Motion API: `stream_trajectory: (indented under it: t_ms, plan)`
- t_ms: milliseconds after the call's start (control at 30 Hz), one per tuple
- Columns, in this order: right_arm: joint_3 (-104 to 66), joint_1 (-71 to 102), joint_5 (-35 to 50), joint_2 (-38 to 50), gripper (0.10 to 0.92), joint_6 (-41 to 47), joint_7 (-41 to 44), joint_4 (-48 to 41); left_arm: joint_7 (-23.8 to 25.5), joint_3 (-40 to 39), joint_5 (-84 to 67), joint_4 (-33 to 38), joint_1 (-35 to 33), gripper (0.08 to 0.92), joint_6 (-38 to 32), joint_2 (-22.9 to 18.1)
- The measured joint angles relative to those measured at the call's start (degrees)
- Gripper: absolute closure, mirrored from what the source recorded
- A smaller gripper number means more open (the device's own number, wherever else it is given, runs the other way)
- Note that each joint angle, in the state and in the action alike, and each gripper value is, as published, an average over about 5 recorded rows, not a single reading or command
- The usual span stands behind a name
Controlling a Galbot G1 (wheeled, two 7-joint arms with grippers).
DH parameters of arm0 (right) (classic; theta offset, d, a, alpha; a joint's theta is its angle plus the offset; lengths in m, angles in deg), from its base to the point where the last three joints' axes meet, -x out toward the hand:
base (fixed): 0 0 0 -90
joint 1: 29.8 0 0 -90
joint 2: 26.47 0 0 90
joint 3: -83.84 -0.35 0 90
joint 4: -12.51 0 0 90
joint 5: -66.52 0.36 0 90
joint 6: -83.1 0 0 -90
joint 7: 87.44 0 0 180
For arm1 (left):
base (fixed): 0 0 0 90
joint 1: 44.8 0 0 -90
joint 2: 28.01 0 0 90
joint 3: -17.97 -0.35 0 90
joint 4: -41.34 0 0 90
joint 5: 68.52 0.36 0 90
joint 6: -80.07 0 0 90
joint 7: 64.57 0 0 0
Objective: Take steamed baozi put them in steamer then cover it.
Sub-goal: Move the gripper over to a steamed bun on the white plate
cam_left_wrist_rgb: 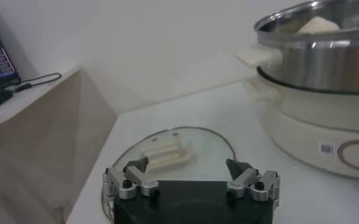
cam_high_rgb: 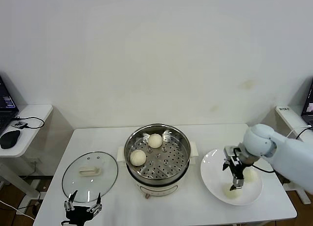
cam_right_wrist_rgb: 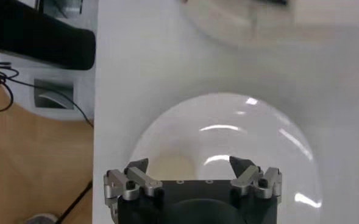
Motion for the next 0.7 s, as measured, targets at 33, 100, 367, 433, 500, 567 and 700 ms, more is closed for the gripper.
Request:
stream_trajectory:
  t_ms: [33,100,367,433,500,567,700]
  plan:
    - [-0.3,0.6,-0.3,-0.2,0.203,-0.1,-0.1,-0.3,0.0,0.0,0.0,-0.1,0.1,0.177,0.0,0.0]
    - [-0.9,1.7,-0.8,-0.4,0.203,-0.2,-0.2,-0.9,0.0,0.0,0.1,-0.4,0.2,0.177,0.0,0.0]
    - [-2.4,4.8,-2.4,-0.8,0.203,-0.8,-0.4,-2.8,0.0,0.0,0.1,-1.1,0.2,0.177,0.0,0.0]
    - [-2.7,5.4,-2.7,-0.8,0.203,-0.9,-0.5,-3.2,0.0,0.0,0.1,-1.3,0.3,0.177,0.0,0.1]
    - [-2.9,5.9,-3.0,-0.9,0.203,-0.9,-0.7,-3.6,0.0,0.0,0.1,-1.4,0.3,0.177,0.0,0.1]
    - [-3.2,6.3,-3.3,-1.1,0.203,-1.0,-0.9,-4.1,0.0,0.0,0.1,-1.4,0.3,0.177,0.0,0.1]
    - [-3.8,7.0,-3.8,-1.6,0.203,-1.0,-1.2,-5.2,0.0,0.2,0.2,-1.5,0.2,0.177,-0.1,0.1]
